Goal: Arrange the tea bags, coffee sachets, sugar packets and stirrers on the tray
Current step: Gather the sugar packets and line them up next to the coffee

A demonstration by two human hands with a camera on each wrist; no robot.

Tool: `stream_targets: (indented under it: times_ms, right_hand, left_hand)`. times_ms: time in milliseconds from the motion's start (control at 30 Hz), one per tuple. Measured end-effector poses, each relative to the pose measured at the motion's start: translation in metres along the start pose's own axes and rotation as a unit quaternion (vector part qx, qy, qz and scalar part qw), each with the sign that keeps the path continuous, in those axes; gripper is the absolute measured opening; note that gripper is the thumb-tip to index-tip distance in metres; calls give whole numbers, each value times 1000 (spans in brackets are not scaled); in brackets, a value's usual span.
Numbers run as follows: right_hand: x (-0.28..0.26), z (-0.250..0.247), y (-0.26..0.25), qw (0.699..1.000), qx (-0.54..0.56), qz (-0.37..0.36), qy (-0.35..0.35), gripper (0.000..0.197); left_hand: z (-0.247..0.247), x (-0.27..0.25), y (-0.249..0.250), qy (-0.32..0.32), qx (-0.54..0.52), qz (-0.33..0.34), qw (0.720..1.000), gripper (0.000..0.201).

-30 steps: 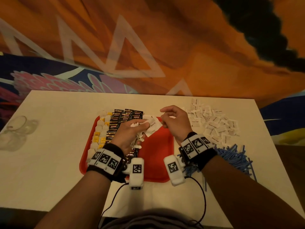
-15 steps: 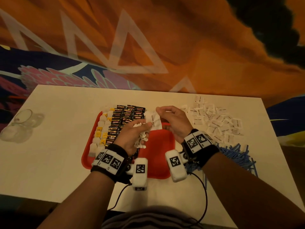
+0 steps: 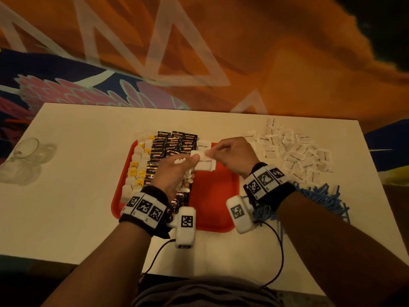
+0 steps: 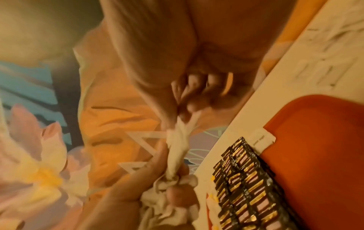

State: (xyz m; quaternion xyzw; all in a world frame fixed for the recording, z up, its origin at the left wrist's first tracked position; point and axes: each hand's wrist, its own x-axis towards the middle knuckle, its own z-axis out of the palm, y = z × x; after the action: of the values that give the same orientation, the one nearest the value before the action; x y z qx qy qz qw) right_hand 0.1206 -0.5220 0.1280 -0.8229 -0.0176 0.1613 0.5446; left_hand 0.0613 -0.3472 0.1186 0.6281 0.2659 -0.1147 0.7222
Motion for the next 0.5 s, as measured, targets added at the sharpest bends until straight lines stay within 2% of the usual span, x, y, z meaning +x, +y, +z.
stream_targets:
  times_ms: [67,100,167,233,367,500]
  right_hand:
    - [2,10,2,992,94,46,76,16]
    - [1,16,3,985,139,77,69,21]
    - [-1,30,7,976,183,121,4,29]
    - [-1,40,11,978,169,118,-36,26]
    - [9,53,19,983,144,111,6,21]
    - [24,65,33,986,104,131,17,19]
  left_hand:
    - [-2,7,1,17,-25,-1,1000,31]
    - [-4,11,1,19,-35,-2,999,33]
    - [-8,18,4,18,-37,-7,999,35]
    - [-14,25,6,16,-23,-5,1000,33]
    - [-26,42,5,27,9,0,1000,23]
    - [-36,59,1,37,29,-19,999,18]
